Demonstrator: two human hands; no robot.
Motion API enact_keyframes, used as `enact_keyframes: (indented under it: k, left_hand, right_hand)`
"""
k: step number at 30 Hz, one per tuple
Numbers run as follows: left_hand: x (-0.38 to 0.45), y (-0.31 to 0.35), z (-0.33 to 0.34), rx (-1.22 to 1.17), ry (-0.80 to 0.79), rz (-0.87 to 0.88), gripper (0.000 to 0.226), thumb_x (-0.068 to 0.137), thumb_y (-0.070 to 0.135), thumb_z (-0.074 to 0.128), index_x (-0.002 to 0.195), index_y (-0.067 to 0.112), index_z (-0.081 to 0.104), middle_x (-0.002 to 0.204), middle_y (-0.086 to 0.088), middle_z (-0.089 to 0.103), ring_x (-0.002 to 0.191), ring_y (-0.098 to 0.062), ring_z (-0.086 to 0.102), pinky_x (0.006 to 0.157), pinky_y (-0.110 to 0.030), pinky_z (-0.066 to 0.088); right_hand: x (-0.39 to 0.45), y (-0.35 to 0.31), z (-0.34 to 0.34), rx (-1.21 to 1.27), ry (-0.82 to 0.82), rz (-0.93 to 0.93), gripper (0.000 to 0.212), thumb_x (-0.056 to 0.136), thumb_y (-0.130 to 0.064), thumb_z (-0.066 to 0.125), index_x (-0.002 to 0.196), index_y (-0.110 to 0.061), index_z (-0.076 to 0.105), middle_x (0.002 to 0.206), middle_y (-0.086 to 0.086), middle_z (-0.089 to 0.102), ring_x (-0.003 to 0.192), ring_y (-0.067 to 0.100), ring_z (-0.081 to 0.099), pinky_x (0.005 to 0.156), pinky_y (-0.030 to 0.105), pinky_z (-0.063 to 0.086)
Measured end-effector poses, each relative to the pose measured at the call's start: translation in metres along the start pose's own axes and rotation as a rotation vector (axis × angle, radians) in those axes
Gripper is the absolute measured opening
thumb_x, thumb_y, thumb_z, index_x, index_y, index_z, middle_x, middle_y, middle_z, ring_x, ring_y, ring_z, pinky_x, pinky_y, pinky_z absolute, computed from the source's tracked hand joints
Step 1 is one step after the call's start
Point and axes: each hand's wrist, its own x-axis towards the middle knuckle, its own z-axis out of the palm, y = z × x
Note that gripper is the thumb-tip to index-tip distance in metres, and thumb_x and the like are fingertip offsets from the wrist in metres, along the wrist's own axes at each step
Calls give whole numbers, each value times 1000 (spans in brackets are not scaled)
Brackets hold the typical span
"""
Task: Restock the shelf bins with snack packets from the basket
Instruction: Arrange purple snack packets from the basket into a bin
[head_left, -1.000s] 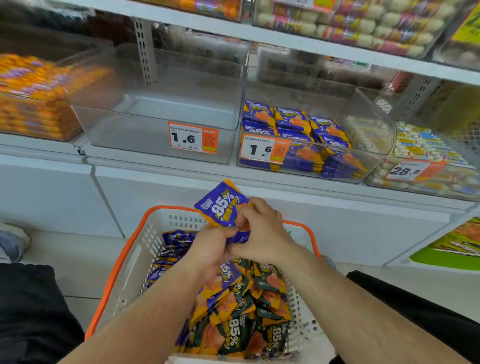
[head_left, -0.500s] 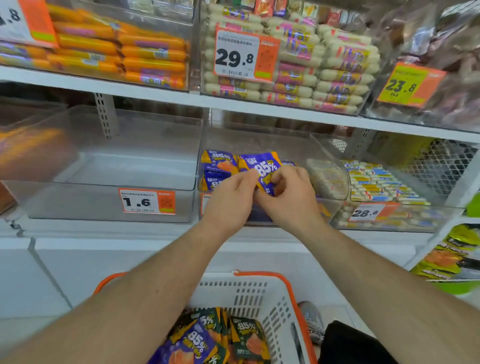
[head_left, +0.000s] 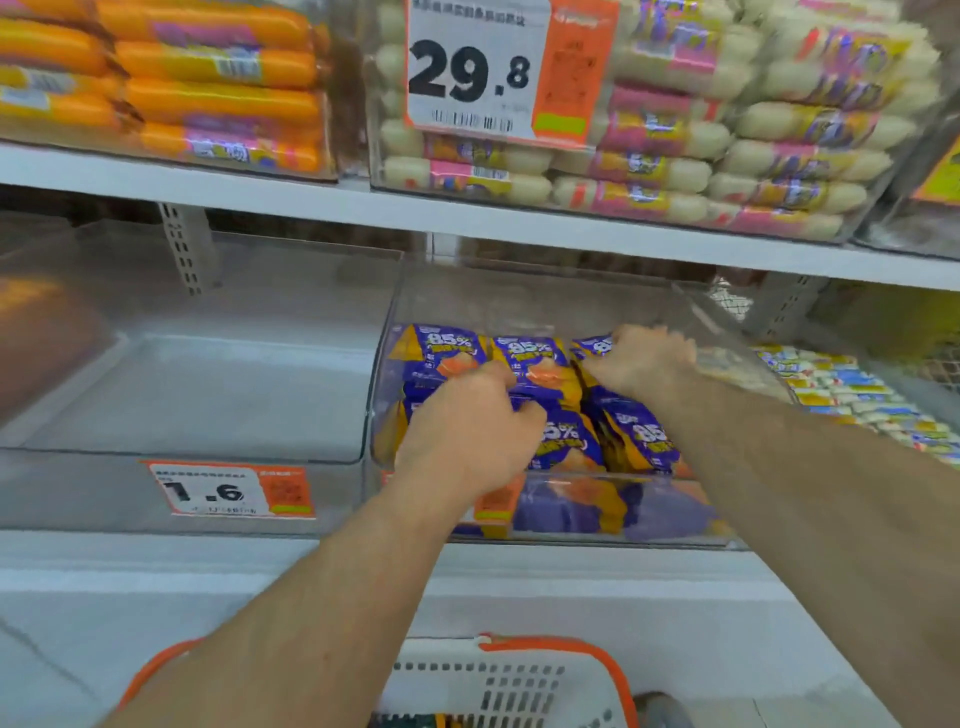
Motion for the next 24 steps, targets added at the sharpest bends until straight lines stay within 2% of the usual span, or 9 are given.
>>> enact_keyframes:
  k: [4, 7, 9, 13, 15, 17, 19, 21, 24]
  left_hand:
    - [3, -2, -1, 3, -81, -27, 30, 88, 39, 54, 114, 24, 56, 115, 3, 67, 104, -22, 62, 92, -40, 51]
    - [3, 0, -1, 18, -88, -39, 31, 88, 41, 54, 115, 25, 57, 116, 6, 67, 105, -21, 61, 93, -39, 50]
    - [2, 1, 0, 64, -75, -39, 29, 88, 42, 53, 112, 26, 58, 114, 9, 67, 107, -20, 60, 92, -36, 49]
    - [0, 0, 0, 74, -59, -18, 31, 88, 44, 52, 114, 29, 58, 113, 13, 68, 105, -17, 61, 90, -35, 49]
    - [0, 0, 0, 20, -56, -5, 30, 88, 41, 55, 116, 31, 59, 110, 14, 68, 104, -15, 61, 91, -35, 50]
    - [0, 0, -1, -73, -31, 8, 24, 88, 35, 57, 111, 29, 61, 98, 16, 69, 98, -12, 63, 89, -33, 51]
    - [-1, 1, -4, -184, 10, 25, 14, 89, 27, 59, 102, 28, 63, 85, 18, 65, 88, -9, 63, 83, -28, 51]
    - [-6, 3, -8, -263, 63, 62, 10, 90, 21, 58, 94, 29, 62, 77, 19, 62, 78, -4, 61, 75, -25, 49]
    - [-23, 8, -15, -326, 145, 118, 19, 88, 15, 57, 82, 32, 59, 69, 18, 61, 66, 1, 57, 66, -23, 47]
  right_hand:
    - [9, -7, 14, -76, -51, -12, 69, 86, -71, 44, 127, -18, 61, 135, 12, 58, 127, 31, 51, 108, 45, 29]
    - [12, -6, 15, -43, -64, -2, 77, 88, -76, 37, 125, -14, 62, 134, 14, 59, 125, 34, 53, 106, 46, 35]
    - [13, -4, 16, 54, -87, 5, 79, 92, -73, 30, 126, -8, 61, 133, 19, 58, 122, 37, 54, 102, 44, 42]
    - [10, -3, 12, 129, -145, -4, 75, 100, -61, 18, 137, -5, 52, 144, 20, 49, 131, 38, 45, 107, 42, 36]
    - [2, -1, 5, 146, -159, -4, 76, 100, -61, 16, 136, -5, 54, 144, 20, 49, 131, 38, 46, 106, 41, 37]
    - [-9, 2, -3, 181, -116, -15, 74, 101, -59, 20, 123, -3, 62, 132, 23, 57, 120, 38, 53, 97, 39, 43]
    - [-26, 3, -14, 234, -30, -38, 68, 100, -58, 25, 105, -6, 68, 113, 22, 64, 99, 36, 58, 80, 36, 44]
    - [-52, -1, -28, 309, 73, -53, 58, 100, -56, 32, 85, -11, 64, 94, 18, 64, 82, 34, 55, 71, 33, 41]
    - [-100, -14, -50, 418, 299, -124, 46, 100, -47, 40, 69, -14, 54, 83, 19, 64, 85, 39, 61, 69, 36, 43]
